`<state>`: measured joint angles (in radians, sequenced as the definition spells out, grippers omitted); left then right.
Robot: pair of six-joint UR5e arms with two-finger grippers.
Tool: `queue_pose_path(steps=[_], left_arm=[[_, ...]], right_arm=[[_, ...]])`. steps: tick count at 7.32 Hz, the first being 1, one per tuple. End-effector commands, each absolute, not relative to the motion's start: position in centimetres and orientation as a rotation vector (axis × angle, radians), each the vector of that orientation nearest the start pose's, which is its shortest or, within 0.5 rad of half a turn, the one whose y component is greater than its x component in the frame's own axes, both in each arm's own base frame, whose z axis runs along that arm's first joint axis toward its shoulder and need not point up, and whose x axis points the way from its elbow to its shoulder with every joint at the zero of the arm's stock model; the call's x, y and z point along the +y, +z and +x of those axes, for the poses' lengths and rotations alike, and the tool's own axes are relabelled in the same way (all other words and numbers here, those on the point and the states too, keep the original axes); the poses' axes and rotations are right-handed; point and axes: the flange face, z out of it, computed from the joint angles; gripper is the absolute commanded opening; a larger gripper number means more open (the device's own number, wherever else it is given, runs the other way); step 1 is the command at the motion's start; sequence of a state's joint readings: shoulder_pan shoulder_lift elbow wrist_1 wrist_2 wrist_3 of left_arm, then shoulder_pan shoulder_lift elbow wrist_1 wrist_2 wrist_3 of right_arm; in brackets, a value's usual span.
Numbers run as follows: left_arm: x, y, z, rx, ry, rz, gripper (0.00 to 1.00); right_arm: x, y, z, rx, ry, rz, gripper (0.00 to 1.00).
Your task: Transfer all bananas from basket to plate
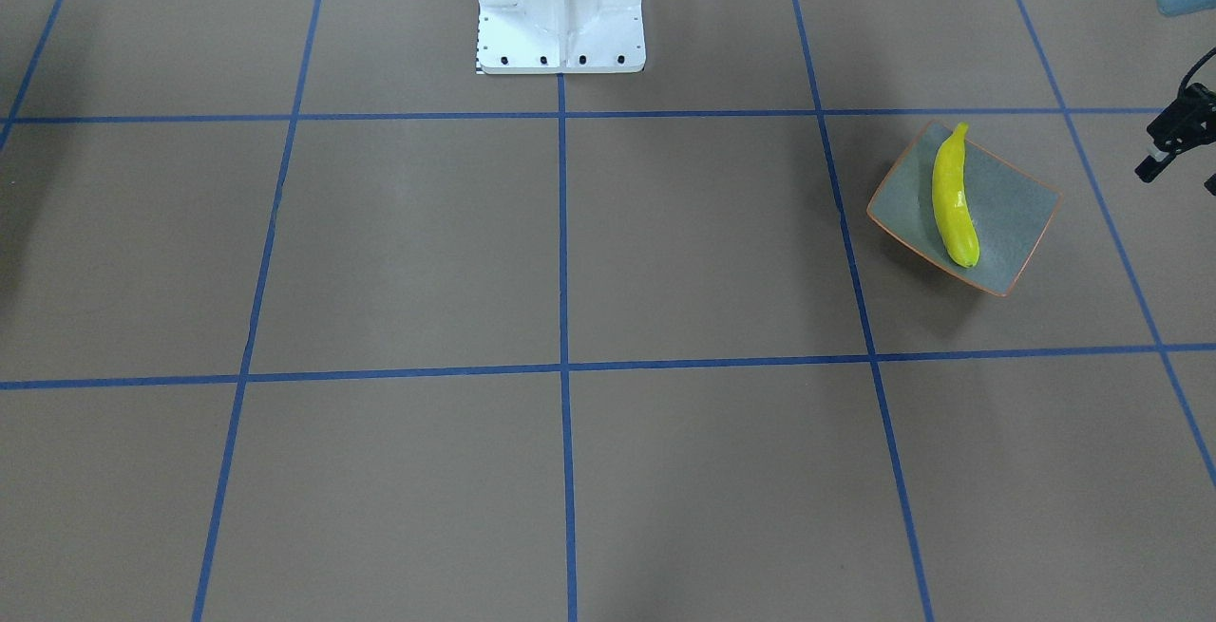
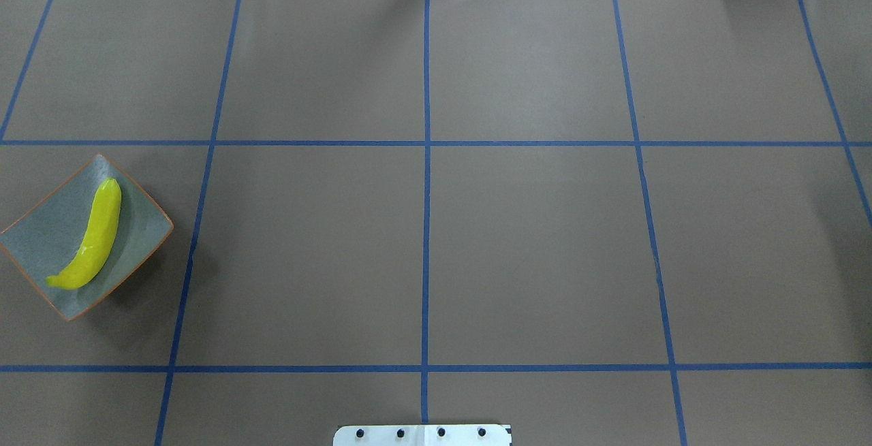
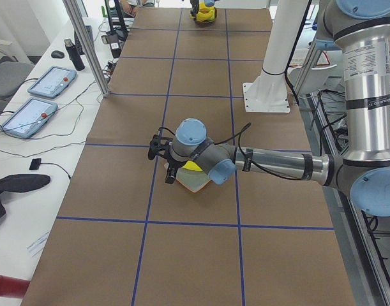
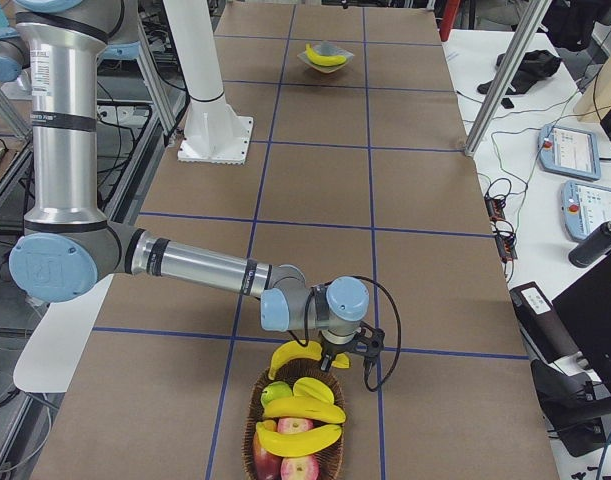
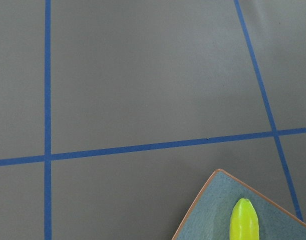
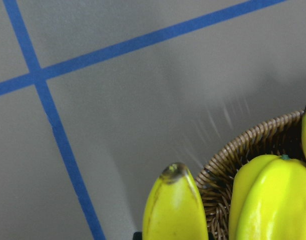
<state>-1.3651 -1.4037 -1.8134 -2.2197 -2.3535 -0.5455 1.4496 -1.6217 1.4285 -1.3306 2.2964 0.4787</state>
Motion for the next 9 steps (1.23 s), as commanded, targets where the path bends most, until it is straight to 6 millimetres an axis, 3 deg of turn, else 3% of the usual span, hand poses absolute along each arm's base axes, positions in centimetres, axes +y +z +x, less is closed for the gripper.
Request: queue_pose_path(steps=[1,3,4,5,7,8,9], left_arm=[[-44.6,53.5,3.2,0.979,-0.072,0.322,0.95],[-45.2,51.5,4.2,1.083,-0.111,0.241,0.96],[-46.4,49.0,4.8,1.147,-0.152,0.197,0.98],[-47.6,45.7,5.4,1.222,-0.205,0.137,0.98],[-50.2,38.1,7.4,1.336,-0.157,0.094,0.99],[-51.1,35.1,9.8,1.359,-0.133,0.078,0.99],[-51.9,33.2,10.9,1.371,-0.107,0.089,0.99]], right_arm=[[-50.1,65.1,1.1,-0.715,0.358,-0.193,0.0],[-54.7,56.5,-0.6,-0.791,0.479,-0.223,0.0],[-56.8,52.6,-3.2,-0.819,0.513,-0.234,0.0],[-58.6,47.9,-6.9,-0.848,0.567,-0.26,0.0],[-59.7,37.1,-15.2,-0.908,0.655,-0.32,0.0],[-58.7,32.9,-19.2,-0.921,0.69,-0.356,0.0],[-58.4,28.8,-23.0,-0.937,0.719,-0.39,0.0]])
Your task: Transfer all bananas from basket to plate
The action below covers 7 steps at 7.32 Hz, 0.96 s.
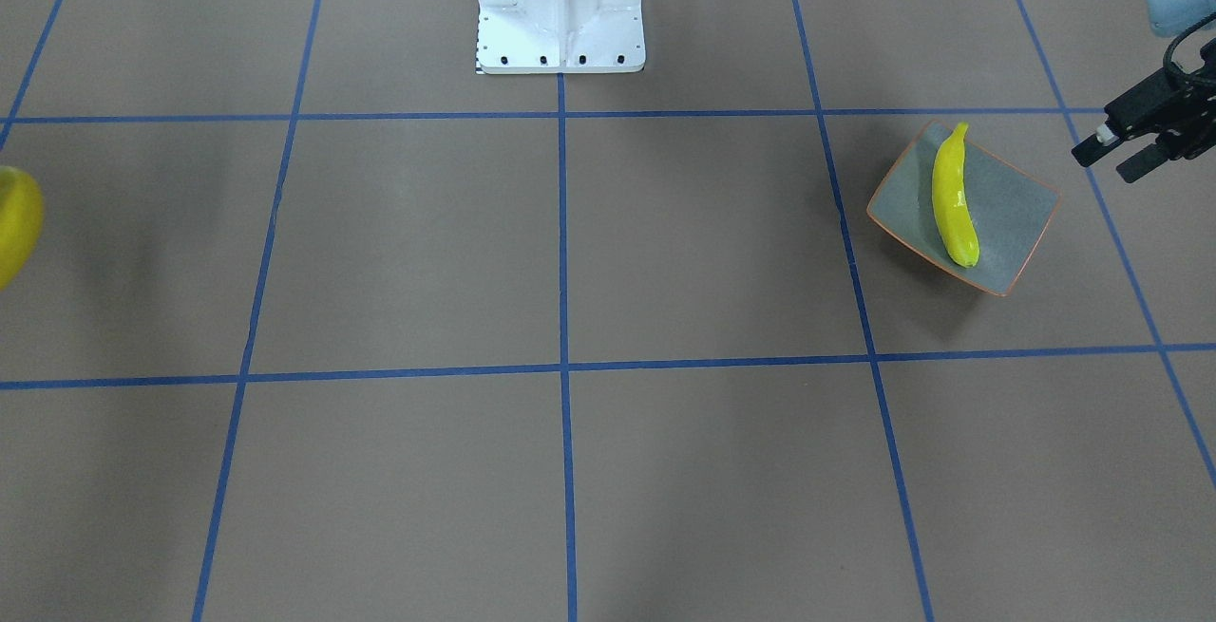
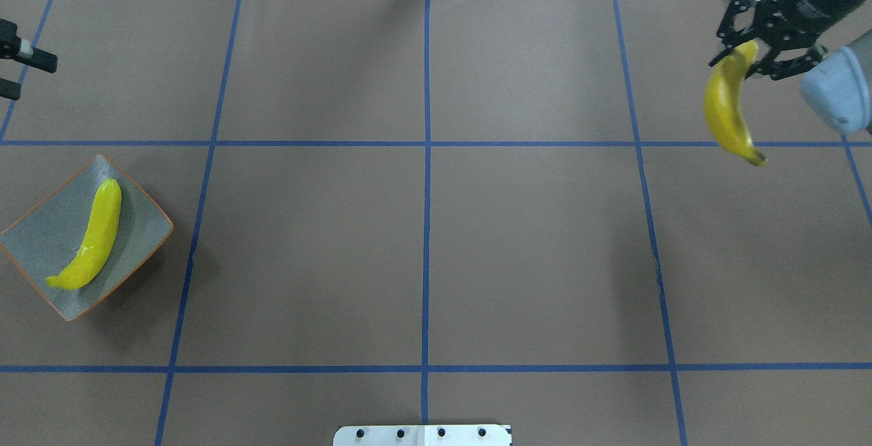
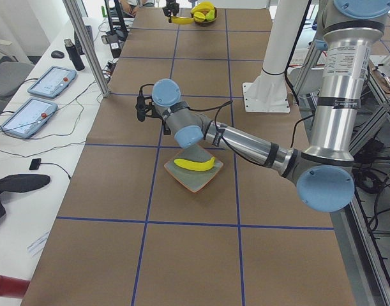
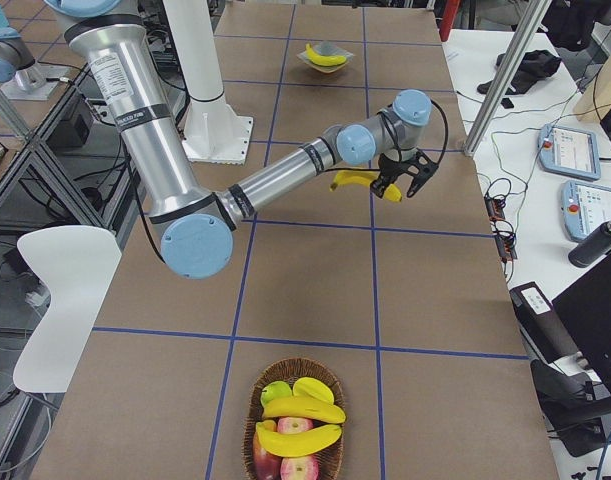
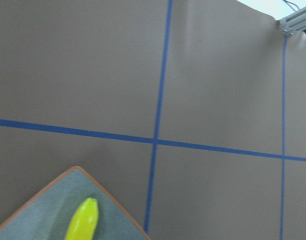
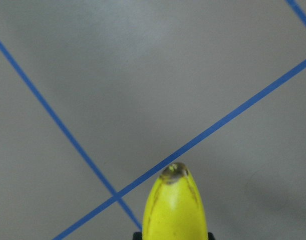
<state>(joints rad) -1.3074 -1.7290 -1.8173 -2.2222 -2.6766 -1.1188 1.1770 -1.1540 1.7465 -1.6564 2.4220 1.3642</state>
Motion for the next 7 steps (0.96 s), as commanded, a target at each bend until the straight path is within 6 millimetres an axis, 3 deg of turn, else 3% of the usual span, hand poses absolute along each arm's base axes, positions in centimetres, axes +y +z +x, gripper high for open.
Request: queue_pose_path(steps=[1,2,3,4,5,6,7], left_arm=[[-52.4,30.2,13.3,1.384,-0.093,0.101,0.99],[-52.8,26.5,16.9,1.387,-0.097,0.162,1.0],[-52.4,23.6,19.9,1.394,-0.072,0.227,1.0],[-52.2,21.4,20.4,1.408,-0.068,0.266,1.0],[-51.2,20.6,21.4,1.436,-0.103,0.207,1.0],[-49.8,18.6,23.9,1.473,-0.108,0.138,1.0],[-49.3,17.4,24.2,1.495,-0.14,0.095,1.0]], right_arm=[[-57.9,25.3,-25.9,-0.946,0.74,-0.403,0.0],[-57.2,22.5,-28.3,-0.958,0.734,-0.404,0.0],[-56.6,20.4,-29.3,-0.978,0.722,-0.401,0.0],[-55.3,18.6,-30.0,-1.001,0.697,-0.395,0.0],[-54.3,16.3,-31.8,-1.01,0.716,-0.399,0.0],[-53.1,14.2,-33.9,-1.016,0.724,-0.4,0.0],[-52.4,12.2,-34.8,-1.032,0.739,-0.422,0.0]])
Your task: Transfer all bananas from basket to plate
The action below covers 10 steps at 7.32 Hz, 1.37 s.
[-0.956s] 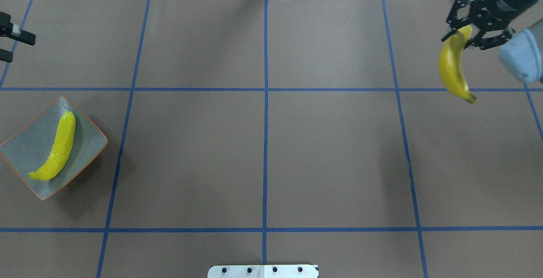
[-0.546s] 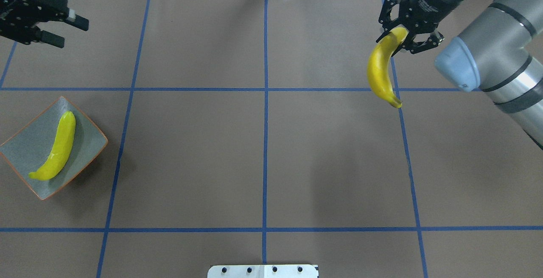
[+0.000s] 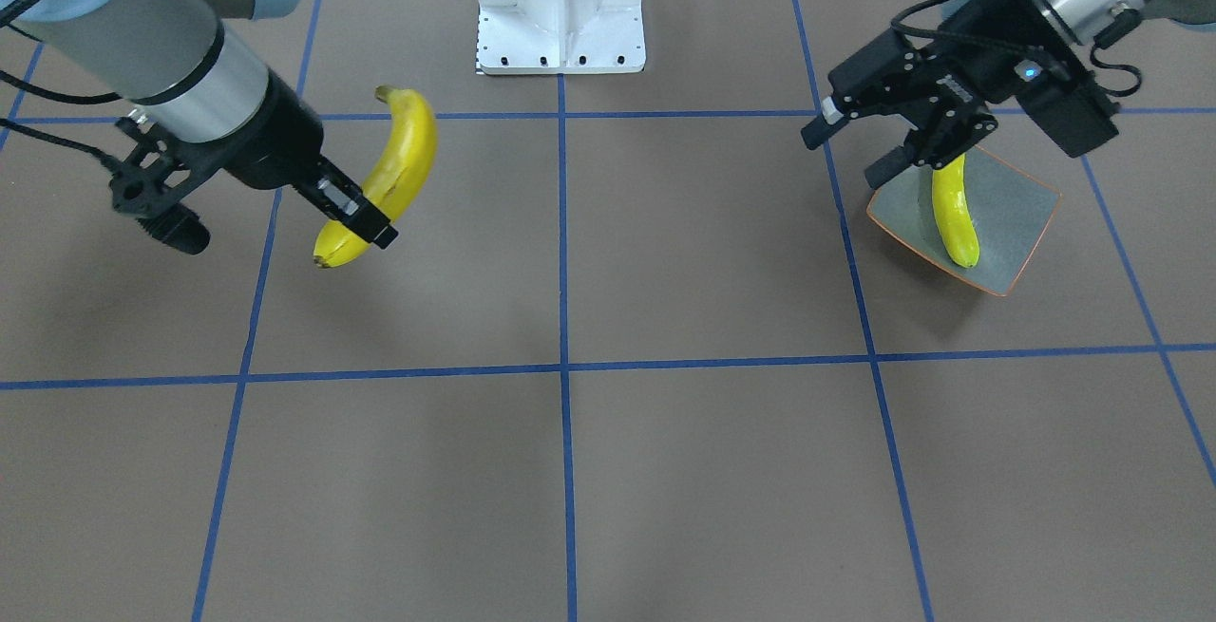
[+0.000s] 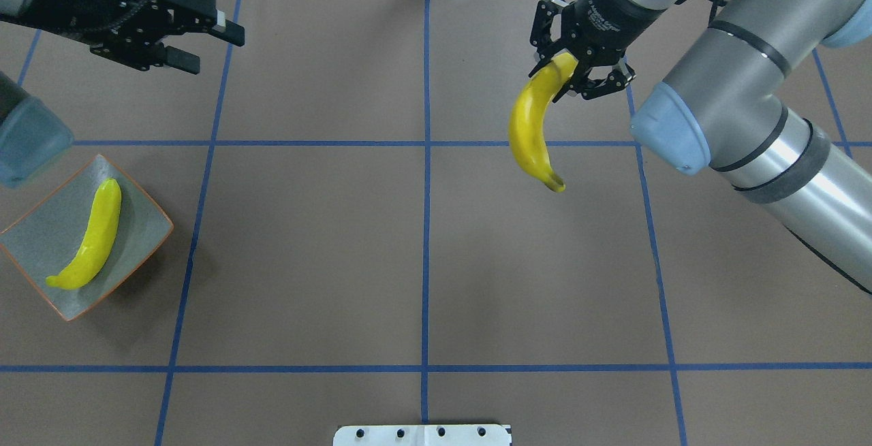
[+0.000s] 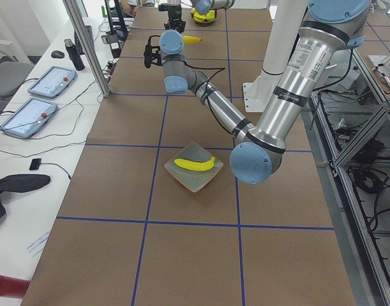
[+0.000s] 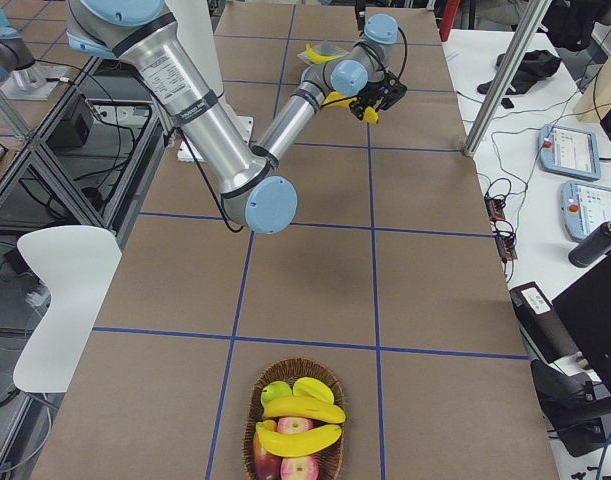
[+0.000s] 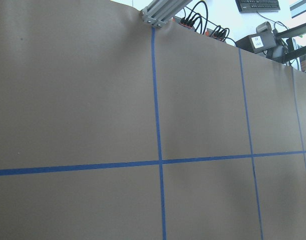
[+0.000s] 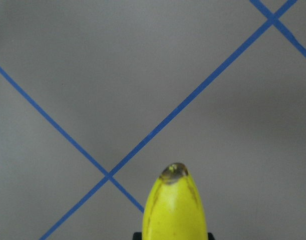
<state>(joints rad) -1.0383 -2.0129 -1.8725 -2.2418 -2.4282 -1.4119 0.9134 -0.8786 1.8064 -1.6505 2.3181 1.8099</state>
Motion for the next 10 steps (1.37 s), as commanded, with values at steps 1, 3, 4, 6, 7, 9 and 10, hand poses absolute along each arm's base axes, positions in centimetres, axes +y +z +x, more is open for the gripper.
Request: queue_pose_path(steps=[1,3,4,6,7,9,10], left_arm=[[-48.4,16.0,25.2,1.517,-0.141,0.06,0.99],[-46.6,14.3,27.2,1.554,-0.109,0.017,0.99],[-45.6,13.3,28.6,1.593,-0.07,0.007,0.99],[-43.5,10.9,30.8,1.641,0.019,0.004,1.0],[-43.0,10.1,31.2,1.655,0.043,0.007,1.0],[-41.7,9.4,31.7,1.703,0.1,0.027,0.99],[-41.7,9.4,31.7,1.705,0.102,0.026,0.99]], right_arm=[[-51.4,10.6,-35.1,-1.051,0.74,-0.432,0.0],[-50.0,8.7,-35.2,-1.081,0.73,-0.438,0.0],[-49.8,7.8,-35.5,-1.096,0.723,-0.439,0.0],[-49.0,7.3,-36.4,-1.135,0.693,-0.44,0.0],[-48.5,7.3,-37.0,-1.139,0.676,-0.444,0.0],[-48.1,6.8,-36.9,-1.182,0.639,-0.436,0.0],[-47.8,6.4,-36.7,-1.202,0.612,-0.446,0.0]])
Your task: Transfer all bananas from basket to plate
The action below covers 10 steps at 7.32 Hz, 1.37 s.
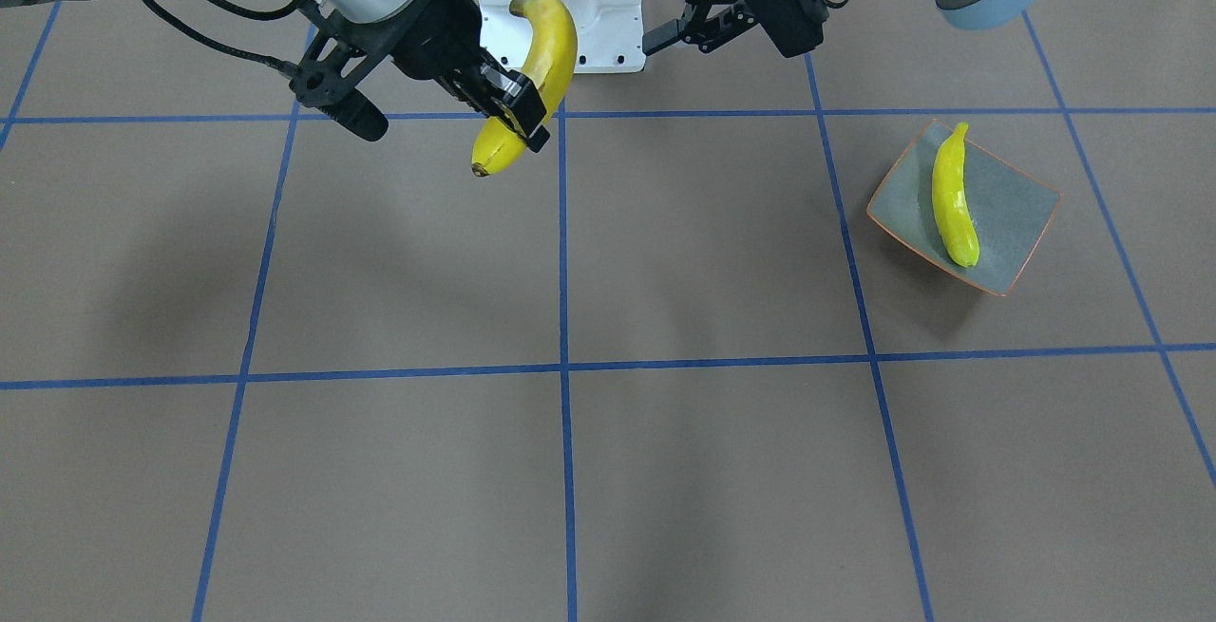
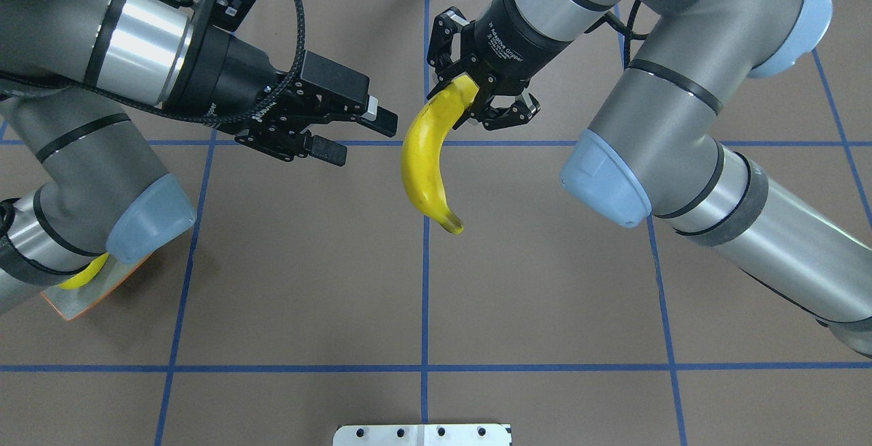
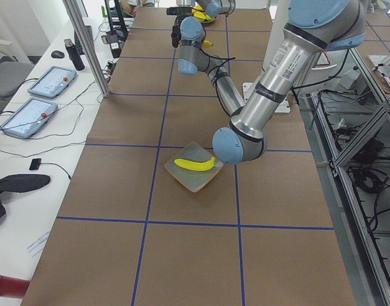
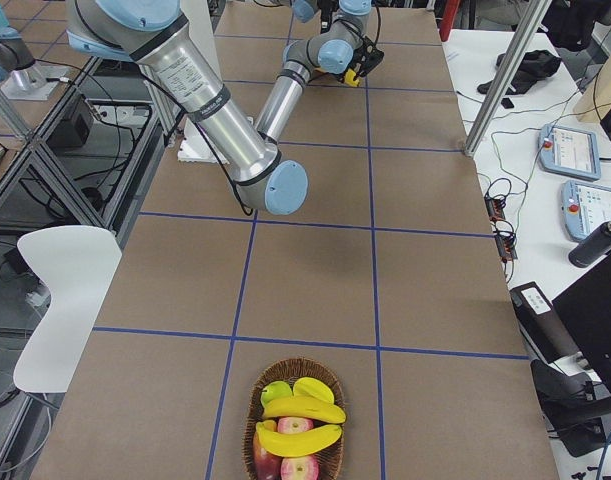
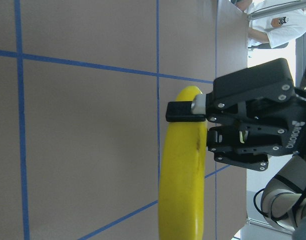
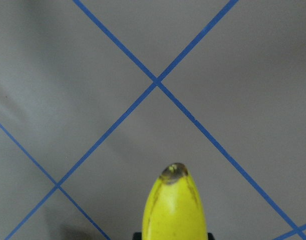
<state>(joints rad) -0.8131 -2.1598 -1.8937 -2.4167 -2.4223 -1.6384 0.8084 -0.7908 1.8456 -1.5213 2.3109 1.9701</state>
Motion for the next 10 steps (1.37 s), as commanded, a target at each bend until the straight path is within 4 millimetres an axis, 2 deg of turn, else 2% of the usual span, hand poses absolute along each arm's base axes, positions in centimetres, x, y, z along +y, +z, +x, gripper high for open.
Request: queue_pose_path(steps=[1,4,7,10], left_arm=[[-41.5,9.3,31.7,1.708,0.106,0.028,0.99],[-40.4,9.0,32.6,1.714,0.127,0.003,0.98],[-39.6,7.6,33.6,1.735,0.101,-0.031,0.95],[-39.5,7.3,33.6,1.74,0.098,-0.034,0.9]], right_arm=[[-47.5,6.2,-36.7,-1.207,0.588,-0.47,0.0],[-47.2,5.7,-36.6,-1.228,0.56,-0.484,0.0],[-46.9,4.7,-36.1,-1.278,0.6,-0.52,0.0],[-46.7,4.6,-35.8,-1.307,0.607,-0.516,0.0]])
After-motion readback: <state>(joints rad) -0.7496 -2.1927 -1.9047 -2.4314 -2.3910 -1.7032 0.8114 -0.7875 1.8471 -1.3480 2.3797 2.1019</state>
